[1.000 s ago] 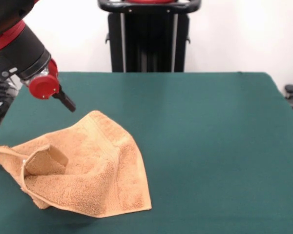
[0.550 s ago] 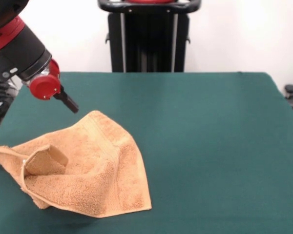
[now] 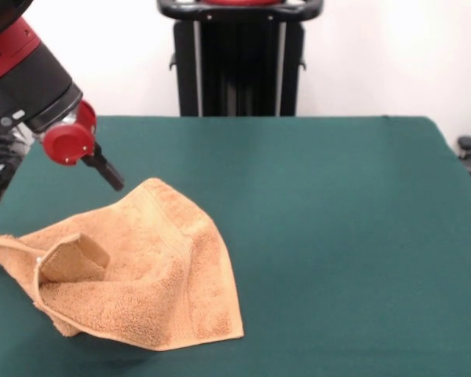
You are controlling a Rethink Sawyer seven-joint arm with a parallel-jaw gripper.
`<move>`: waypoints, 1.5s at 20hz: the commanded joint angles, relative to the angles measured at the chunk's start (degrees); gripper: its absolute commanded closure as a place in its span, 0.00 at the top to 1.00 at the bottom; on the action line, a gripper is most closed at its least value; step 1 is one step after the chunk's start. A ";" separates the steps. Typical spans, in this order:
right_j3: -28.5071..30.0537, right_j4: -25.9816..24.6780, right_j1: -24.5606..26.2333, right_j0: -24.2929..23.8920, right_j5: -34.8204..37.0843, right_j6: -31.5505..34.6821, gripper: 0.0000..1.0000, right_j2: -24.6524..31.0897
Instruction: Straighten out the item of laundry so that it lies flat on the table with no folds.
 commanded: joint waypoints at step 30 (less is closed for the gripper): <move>0.58 -2.09 4.31 -6.24 -0.77 -14.88 0.00 19.79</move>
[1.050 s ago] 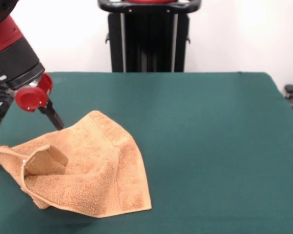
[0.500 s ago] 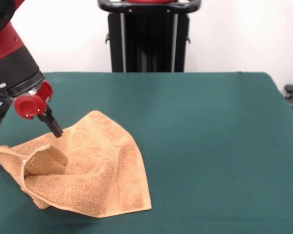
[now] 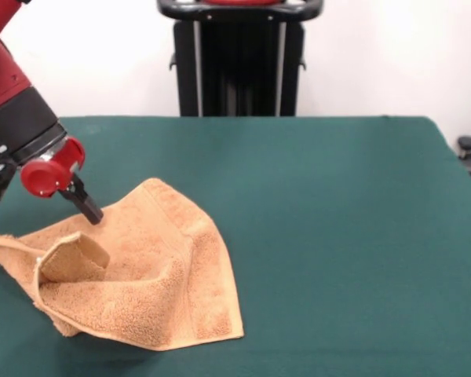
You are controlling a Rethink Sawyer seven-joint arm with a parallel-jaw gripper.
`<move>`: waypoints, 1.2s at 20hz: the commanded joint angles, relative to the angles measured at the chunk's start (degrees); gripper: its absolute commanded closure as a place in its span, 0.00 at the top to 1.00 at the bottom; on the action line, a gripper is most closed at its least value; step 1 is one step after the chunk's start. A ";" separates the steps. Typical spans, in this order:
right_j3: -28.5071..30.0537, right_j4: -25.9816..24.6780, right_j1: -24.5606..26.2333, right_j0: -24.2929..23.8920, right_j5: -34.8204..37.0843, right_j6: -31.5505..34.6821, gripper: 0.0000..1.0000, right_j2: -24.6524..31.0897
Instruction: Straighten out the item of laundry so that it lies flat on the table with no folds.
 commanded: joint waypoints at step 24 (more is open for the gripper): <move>-2.61 -5.45 3.44 -2.53 -15.51 -11.49 0.00 16.39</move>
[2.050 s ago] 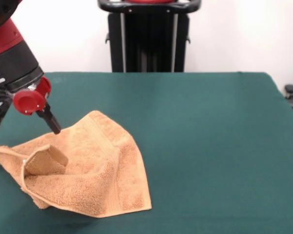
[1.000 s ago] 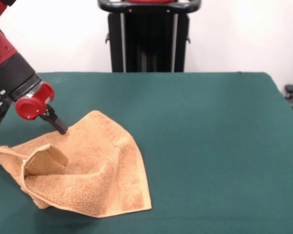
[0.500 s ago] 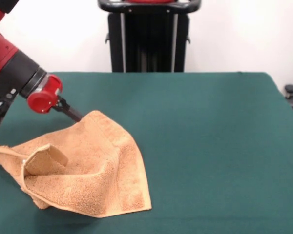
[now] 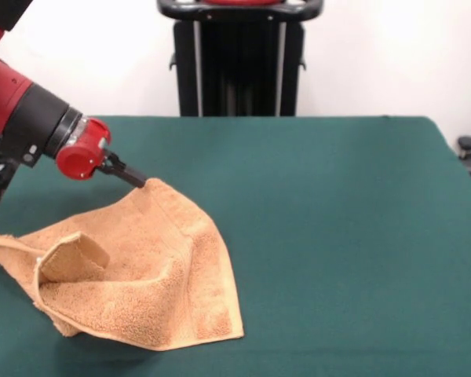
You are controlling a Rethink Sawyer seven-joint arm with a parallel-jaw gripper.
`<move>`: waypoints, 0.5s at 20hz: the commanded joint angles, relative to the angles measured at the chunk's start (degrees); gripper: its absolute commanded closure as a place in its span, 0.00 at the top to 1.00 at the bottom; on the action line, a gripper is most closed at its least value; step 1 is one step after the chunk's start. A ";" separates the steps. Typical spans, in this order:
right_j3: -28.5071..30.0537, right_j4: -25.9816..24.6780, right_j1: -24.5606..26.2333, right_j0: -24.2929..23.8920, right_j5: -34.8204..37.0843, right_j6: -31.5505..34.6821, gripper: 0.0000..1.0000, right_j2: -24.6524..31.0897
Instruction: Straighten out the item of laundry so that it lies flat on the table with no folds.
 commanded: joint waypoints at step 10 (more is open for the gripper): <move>-3.43 -0.04 5.46 1.63 8.86 -14.24 0.00 7.75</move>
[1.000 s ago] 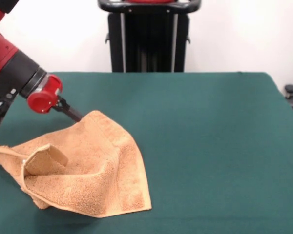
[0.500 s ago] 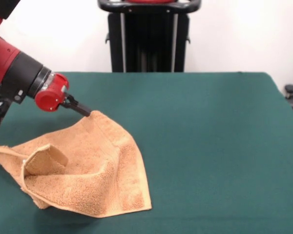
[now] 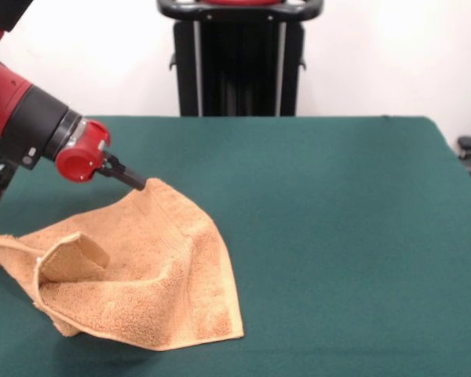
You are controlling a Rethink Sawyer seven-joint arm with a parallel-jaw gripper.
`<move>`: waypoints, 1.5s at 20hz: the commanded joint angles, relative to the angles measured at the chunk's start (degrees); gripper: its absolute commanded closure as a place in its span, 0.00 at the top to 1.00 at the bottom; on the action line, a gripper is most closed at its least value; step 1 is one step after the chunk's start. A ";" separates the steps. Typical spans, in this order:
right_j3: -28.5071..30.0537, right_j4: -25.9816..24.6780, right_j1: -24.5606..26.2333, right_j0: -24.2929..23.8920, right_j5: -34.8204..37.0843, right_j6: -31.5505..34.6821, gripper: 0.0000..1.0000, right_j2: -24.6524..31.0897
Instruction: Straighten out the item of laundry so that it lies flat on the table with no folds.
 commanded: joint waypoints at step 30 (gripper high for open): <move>-10.48 -7.42 14.32 3.05 4.81 0.72 0.00 6.89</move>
